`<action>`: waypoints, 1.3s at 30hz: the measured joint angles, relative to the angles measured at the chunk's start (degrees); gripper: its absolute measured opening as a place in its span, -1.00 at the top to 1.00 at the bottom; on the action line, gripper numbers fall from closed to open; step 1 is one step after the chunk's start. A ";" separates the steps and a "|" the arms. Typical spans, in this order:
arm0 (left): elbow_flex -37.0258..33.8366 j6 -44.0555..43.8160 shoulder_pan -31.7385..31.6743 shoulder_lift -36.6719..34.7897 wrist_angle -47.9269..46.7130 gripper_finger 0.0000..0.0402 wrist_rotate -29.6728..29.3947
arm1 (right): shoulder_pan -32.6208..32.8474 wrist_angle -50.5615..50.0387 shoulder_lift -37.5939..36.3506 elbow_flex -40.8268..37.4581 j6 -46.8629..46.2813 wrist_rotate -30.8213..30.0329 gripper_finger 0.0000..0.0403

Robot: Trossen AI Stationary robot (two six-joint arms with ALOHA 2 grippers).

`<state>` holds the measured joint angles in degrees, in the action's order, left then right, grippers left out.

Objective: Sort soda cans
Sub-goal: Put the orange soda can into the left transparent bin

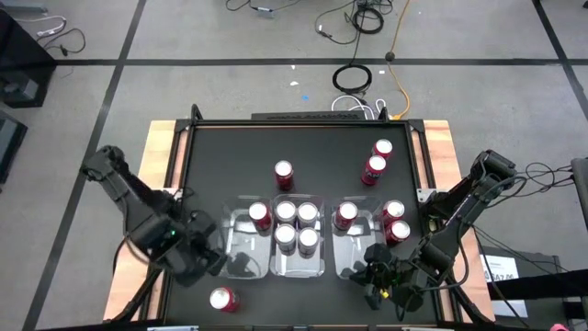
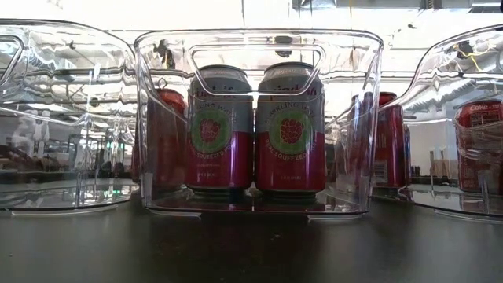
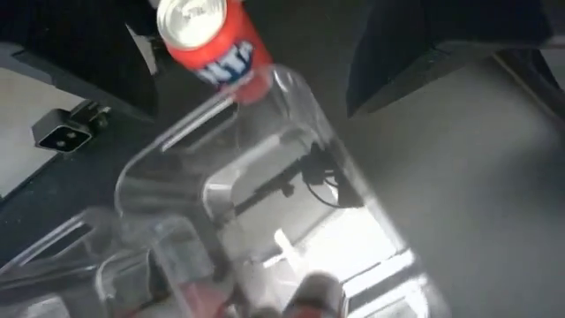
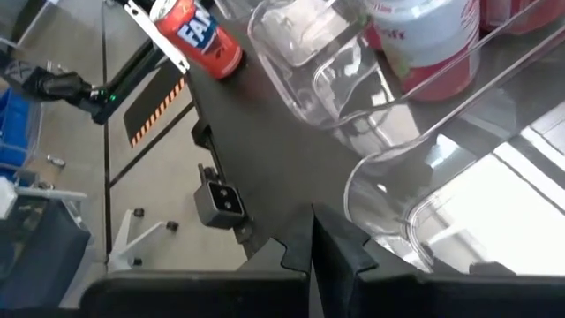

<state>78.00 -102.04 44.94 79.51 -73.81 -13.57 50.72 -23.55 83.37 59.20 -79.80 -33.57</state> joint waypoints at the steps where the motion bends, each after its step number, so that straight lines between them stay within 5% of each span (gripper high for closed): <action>1: 0.00 -2.63 1.36 0.56 0.05 -0.85 -0.01 | 0.00 0.02 0.00 0.00 0.18 0.48 1.00; 15: 4.76 -23.46 11.11 12.70 8.87 -0.85 2.06 | 0.02 0.23 0.00 0.00 3.68 3.91 1.00; 23: 12.18 -25.16 10.93 20.12 6.12 -0.85 3.73 | 0.43 0.22 0.00 0.00 5.13 3.96 1.00; 39: 11.53 -25.08 7.88 22.26 5.64 -0.85 6.53 | 3.41 0.17 0.00 0.00 4.51 3.66 1.00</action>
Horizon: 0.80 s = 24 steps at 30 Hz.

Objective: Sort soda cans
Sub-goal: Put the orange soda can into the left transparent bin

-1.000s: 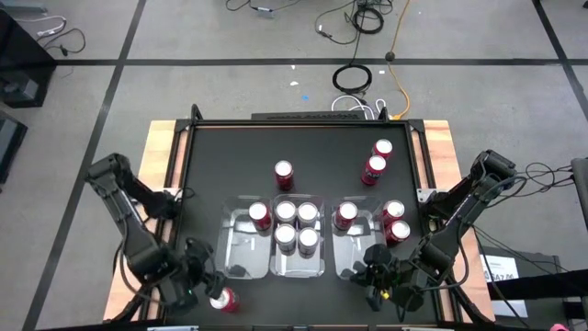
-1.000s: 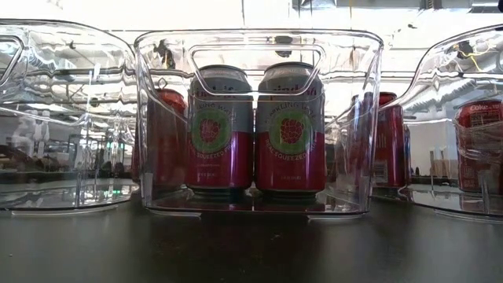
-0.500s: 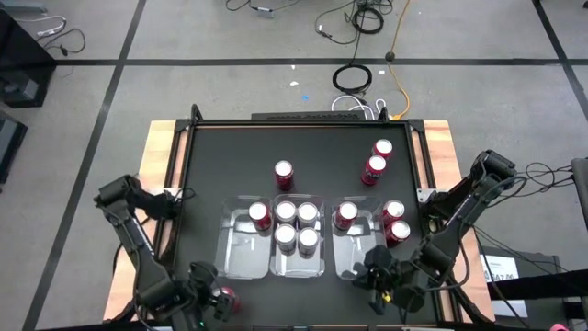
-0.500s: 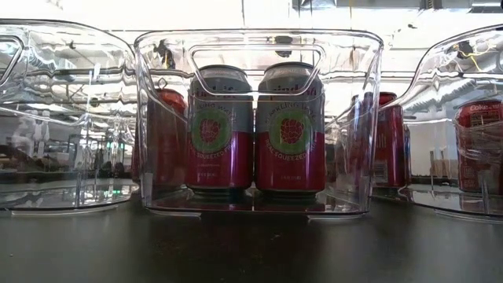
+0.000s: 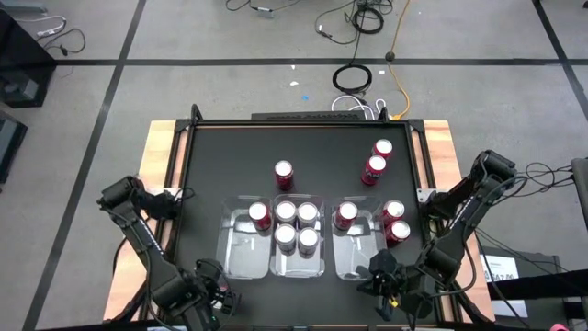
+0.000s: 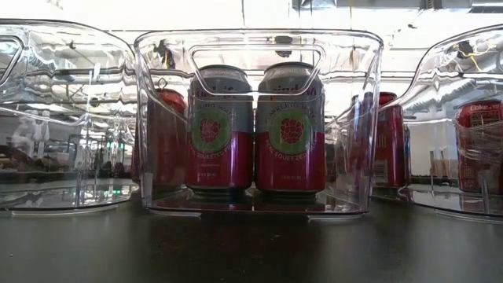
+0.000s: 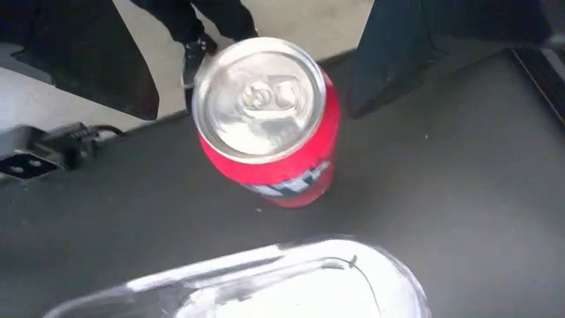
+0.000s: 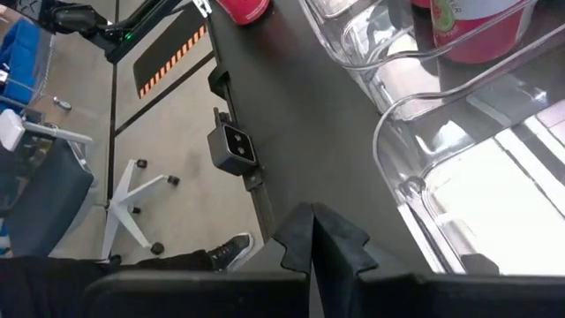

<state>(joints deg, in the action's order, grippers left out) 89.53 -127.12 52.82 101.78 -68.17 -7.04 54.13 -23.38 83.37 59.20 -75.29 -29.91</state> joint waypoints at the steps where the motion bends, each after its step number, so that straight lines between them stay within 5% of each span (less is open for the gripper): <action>1: -0.41 -0.06 0.00 0.02 0.16 -0.85 0.07 | 0.00 0.00 0.00 0.00 0.00 0.00 1.00; 24: -1.81 0.43 0.02 7.44 4.26 -0.85 2.19 | 0.00 -0.09 0.00 -0.01 0.98 -0.02 1.00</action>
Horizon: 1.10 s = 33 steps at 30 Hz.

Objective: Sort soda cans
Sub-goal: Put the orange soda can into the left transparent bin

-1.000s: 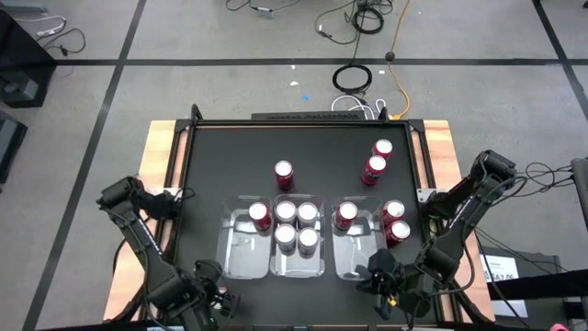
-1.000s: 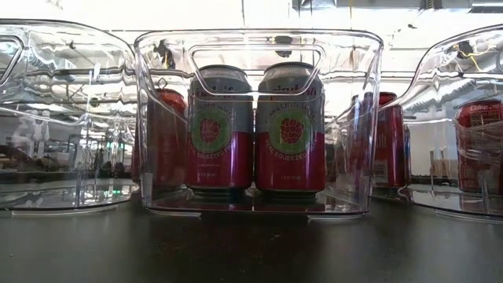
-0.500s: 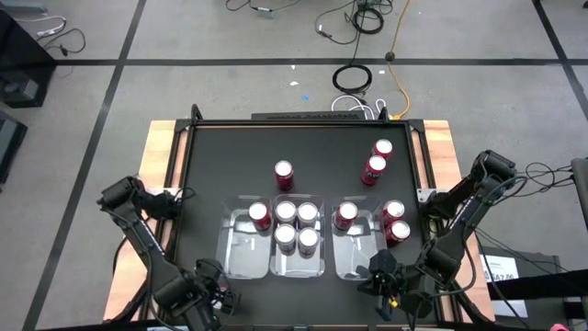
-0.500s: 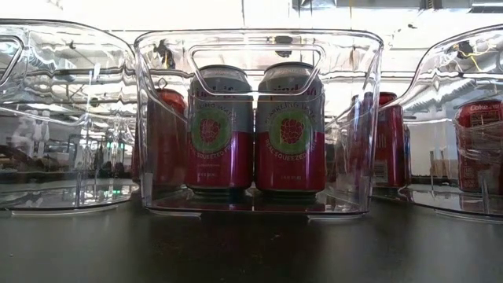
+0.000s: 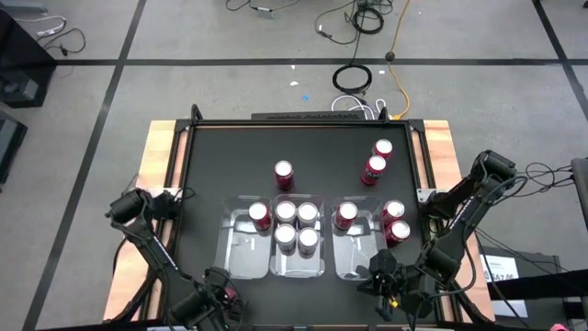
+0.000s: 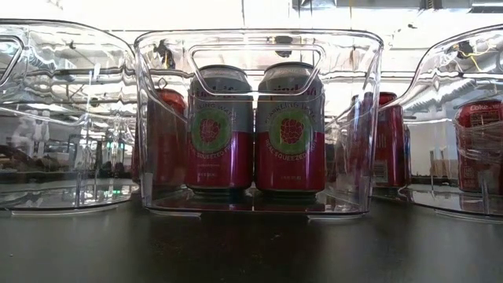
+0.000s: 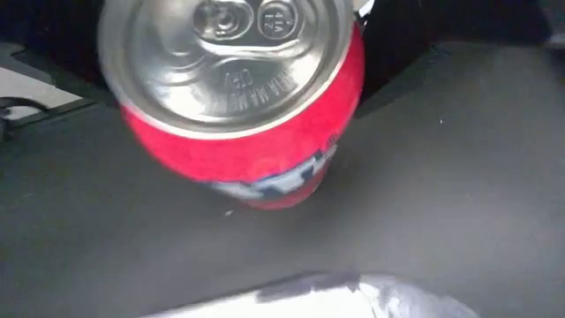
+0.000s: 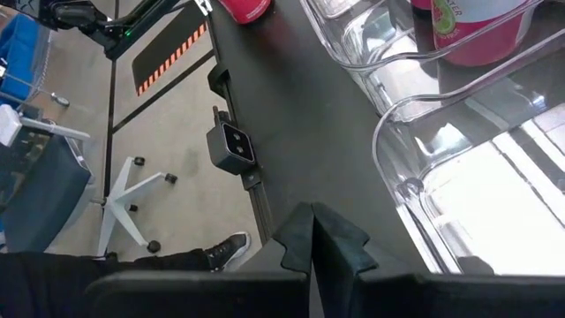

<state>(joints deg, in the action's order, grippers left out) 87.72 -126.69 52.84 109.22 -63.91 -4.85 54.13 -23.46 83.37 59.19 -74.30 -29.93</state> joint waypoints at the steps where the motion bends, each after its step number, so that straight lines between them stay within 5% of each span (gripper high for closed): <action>1: -0.02 0.04 -0.02 0.33 0.27 -0.85 0.68 | 0.00 0.00 0.00 0.01 0.02 0.00 1.00; 12: 0.06 -0.01 -0.04 0.64 0.82 -0.51 2.06 | 0.00 0.02 0.00 0.01 0.02 0.02 1.00; 33: 8.46 2.78 0.96 0.45 -0.27 -0.60 3.60 | 0.00 -0.15 0.00 0.01 1.40 0.05 1.00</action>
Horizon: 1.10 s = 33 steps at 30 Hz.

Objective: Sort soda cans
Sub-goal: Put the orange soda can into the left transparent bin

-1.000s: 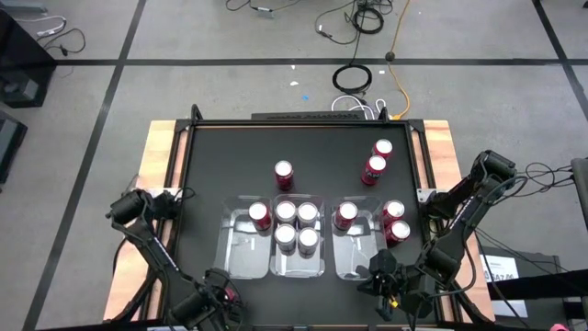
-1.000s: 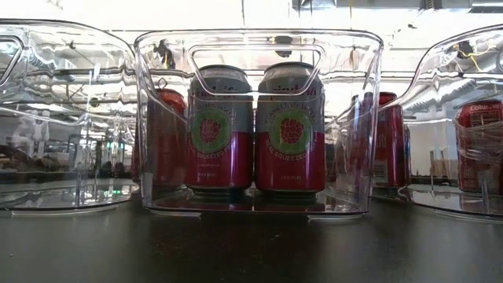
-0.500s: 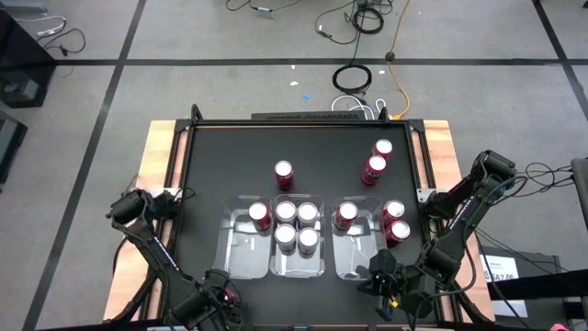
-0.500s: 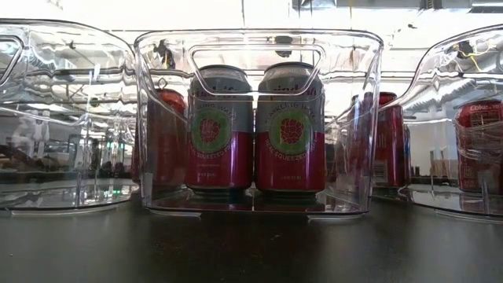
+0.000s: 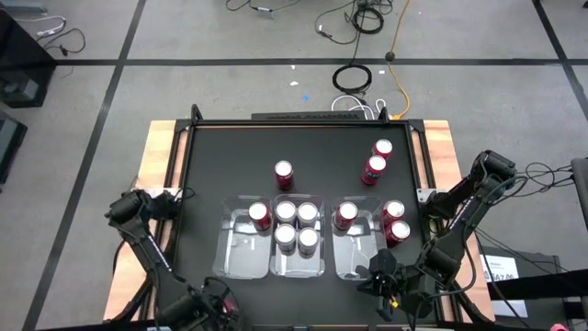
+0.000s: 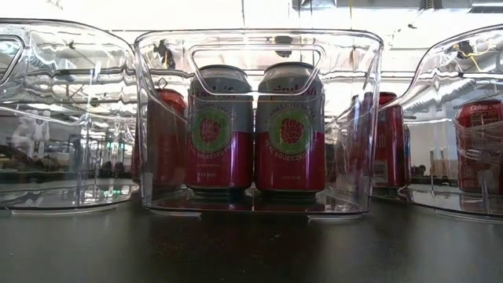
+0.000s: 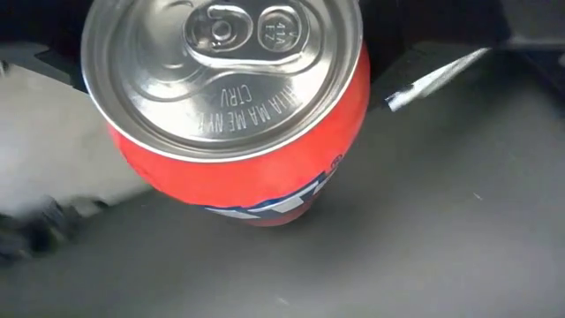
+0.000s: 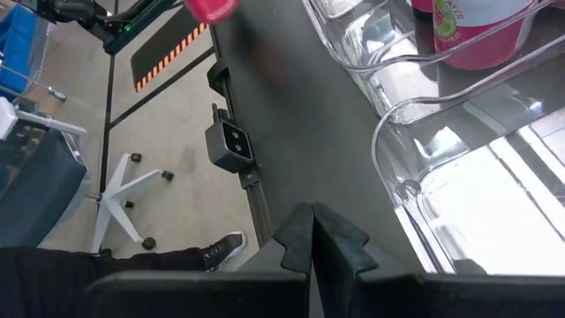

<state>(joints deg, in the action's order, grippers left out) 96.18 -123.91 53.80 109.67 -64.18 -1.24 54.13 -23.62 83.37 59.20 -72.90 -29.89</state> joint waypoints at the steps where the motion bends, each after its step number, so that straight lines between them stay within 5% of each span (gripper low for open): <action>1: 1.28 1.27 -0.06 -0.13 -0.42 -0.60 -0.01 | 0.00 0.00 0.00 0.00 0.04 0.00 1.00; 13: 11.71 12.29 -5.83 -9.31 -26.68 -0.60 -6.46 | -0.02 0.09 0.00 0.00 -0.94 0.01 1.00; 23: 2.14 42.47 -18.74 -15.10 -25.75 -0.61 -10.05 | -0.48 0.04 0.00 0.00 -5.34 -0.45 1.00; 29: -7.38 60.08 -22.81 -14.97 -25.52 -0.61 -1.60 | -0.94 0.04 0.00 0.00 -9.54 -2.53 1.00; 33: -11.88 67.23 -24.25 -15.21 -21.29 -0.61 -1.34 | -0.95 0.02 0.00 0.00 -12.15 -4.95 1.00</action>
<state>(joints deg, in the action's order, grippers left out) 84.30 -56.68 29.55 94.45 -85.47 -2.59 53.18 -23.59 83.37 59.20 -85.06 -34.84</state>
